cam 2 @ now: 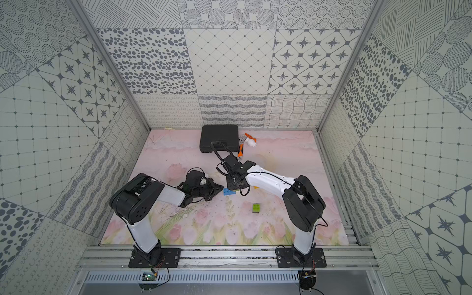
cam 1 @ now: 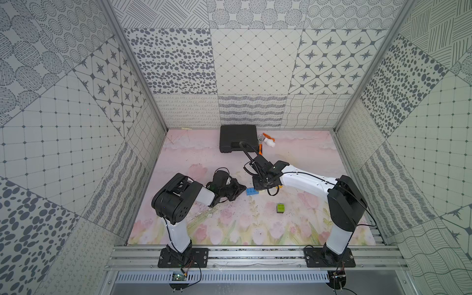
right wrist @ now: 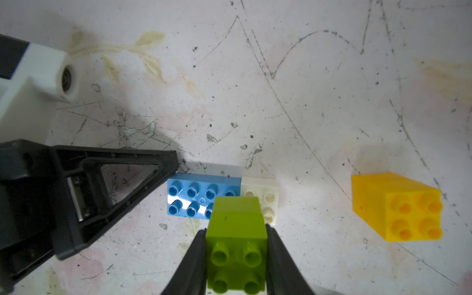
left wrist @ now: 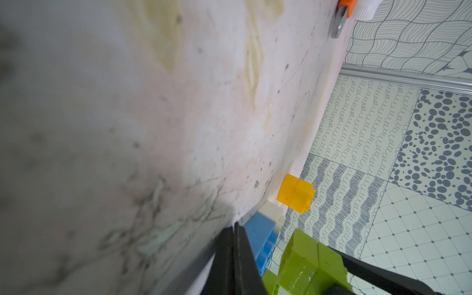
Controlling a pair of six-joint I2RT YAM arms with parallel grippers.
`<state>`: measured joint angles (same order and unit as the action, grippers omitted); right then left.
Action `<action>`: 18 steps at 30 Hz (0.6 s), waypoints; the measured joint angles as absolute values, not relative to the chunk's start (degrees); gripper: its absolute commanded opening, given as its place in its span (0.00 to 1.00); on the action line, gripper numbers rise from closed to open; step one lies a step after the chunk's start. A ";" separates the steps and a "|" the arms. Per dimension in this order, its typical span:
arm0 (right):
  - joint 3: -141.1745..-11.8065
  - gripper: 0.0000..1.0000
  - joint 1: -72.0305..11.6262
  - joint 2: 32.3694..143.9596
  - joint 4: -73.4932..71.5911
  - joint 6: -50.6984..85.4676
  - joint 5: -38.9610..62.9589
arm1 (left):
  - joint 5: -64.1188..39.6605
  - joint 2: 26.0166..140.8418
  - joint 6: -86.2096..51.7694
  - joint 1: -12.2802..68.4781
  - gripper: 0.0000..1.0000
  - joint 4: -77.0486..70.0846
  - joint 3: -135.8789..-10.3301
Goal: Assemble the number 4 with lego
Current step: Assemble the lego brick with the lego brick.
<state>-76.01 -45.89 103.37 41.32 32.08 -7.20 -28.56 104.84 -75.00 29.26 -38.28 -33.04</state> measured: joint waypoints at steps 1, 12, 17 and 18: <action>-76.01 0.00 -45.89 103.66 41.28 32.01 -7.31 | -28.62 104.95 -75.00 29.26 0.00 -38.37 -33.12; -76.01 0.00 -45.87 105.25 40.73 31.46 -8.51 | -29.61 105.67 -74.98 29.26 0.00 -38.24 -34.02; -76.01 0.00 -46.06 105.45 40.75 31.51 -9.28 | -29.61 105.69 -74.98 29.26 0.00 -38.24 -34.02; -76.01 0.00 -46.26 105.49 40.80 31.51 -9.61 | -29.61 105.69 -74.98 29.26 0.00 -38.24 -34.02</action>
